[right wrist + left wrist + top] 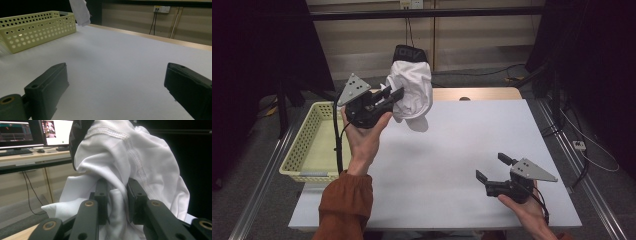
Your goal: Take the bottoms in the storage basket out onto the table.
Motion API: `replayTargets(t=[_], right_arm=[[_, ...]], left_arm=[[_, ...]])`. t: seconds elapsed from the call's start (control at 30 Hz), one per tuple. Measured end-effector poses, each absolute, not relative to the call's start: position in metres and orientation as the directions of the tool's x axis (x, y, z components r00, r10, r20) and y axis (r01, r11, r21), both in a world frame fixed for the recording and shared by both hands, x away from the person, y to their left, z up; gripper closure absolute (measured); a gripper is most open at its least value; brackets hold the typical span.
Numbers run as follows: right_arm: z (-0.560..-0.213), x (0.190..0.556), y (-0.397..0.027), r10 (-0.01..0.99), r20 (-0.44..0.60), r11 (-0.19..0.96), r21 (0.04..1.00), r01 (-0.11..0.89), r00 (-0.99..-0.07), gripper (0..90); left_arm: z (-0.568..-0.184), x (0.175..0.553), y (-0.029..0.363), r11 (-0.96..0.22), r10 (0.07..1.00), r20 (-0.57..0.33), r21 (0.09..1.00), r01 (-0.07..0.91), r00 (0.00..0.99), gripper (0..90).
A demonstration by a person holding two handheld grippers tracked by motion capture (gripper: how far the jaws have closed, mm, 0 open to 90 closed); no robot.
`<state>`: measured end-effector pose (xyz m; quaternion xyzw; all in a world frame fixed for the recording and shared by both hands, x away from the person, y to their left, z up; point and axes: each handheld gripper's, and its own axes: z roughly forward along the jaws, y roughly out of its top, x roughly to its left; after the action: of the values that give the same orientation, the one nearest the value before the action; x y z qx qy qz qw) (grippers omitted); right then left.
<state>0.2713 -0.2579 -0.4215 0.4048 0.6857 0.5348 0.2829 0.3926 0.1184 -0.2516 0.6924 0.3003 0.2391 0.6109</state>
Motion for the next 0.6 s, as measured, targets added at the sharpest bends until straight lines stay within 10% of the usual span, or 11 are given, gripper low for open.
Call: replayTargets(t=[0.6], right_arm=[[-0.422, 0.271, -0.258, 0.857, 0.047, 0.099, 0.962, 0.254, -0.513, 4.9]], left_arm=[[-0.265, 0.403, 0.092, -0.103, 0.675, -0.058, 0.98, 0.173, 0.735, 73.4]])
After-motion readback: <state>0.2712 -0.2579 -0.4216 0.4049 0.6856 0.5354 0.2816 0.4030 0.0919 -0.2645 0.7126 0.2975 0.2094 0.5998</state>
